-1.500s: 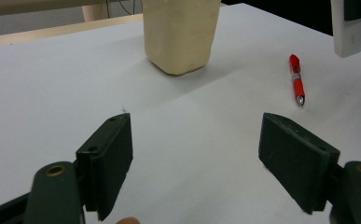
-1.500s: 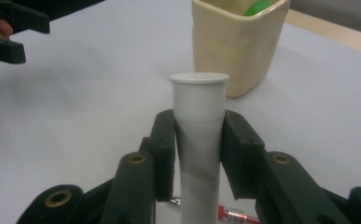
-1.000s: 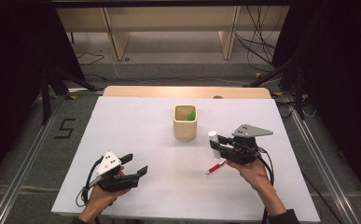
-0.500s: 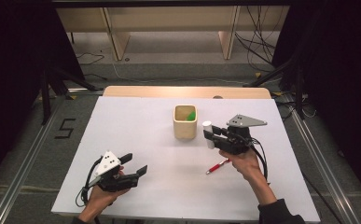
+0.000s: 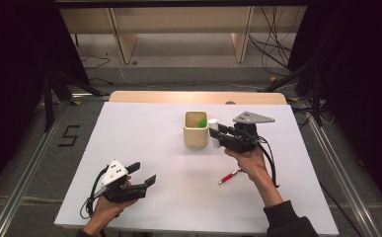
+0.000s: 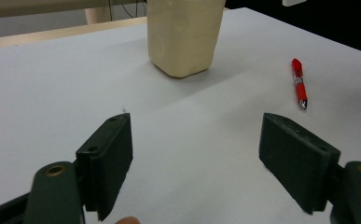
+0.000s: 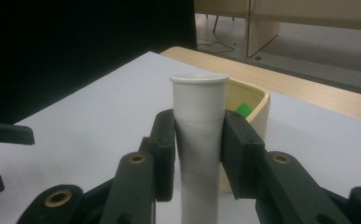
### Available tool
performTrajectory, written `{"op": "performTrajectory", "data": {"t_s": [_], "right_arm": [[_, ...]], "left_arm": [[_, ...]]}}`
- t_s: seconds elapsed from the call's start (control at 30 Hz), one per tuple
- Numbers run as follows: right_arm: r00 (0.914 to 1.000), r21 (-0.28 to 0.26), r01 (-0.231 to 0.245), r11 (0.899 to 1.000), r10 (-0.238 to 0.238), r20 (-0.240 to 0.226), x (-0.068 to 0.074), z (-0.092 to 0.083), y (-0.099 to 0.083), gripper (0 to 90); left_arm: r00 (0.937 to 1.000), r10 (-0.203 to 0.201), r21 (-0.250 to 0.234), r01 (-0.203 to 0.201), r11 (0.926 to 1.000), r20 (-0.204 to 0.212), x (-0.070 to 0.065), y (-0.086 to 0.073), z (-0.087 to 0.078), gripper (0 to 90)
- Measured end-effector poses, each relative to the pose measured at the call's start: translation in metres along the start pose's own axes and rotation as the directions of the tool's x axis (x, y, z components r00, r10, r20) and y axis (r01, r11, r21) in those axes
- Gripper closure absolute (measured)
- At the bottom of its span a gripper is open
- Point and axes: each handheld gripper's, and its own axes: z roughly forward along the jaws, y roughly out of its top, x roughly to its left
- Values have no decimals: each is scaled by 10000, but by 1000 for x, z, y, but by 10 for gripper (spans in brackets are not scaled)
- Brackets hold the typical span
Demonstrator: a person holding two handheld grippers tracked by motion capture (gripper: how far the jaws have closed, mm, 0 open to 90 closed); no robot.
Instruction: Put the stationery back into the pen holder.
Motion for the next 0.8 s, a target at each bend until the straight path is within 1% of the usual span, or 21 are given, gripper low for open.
{"op": "performTrajectory", "data": {"t_s": [0.4, 0.6, 0.8], "right_arm": [[9997, -165, -221, 9996, 223, 120, -3, 16, 18, 678], [9994, -216, -229, 9995, 234, 246, -3, 23, 26, 677], [9987, -311, -415, 9987, 423, 267, -3, 32, 33, 677]], "left_arm": [[10000, -69, -101, 69, 9999, 49, 1, 0, -1, 240], [10000, -76, -123, 76, 9999, 37, 2, 0, -1, 225], [10000, -52, -114, 52, 9999, 46, 1, 0, 0, 220]]}}
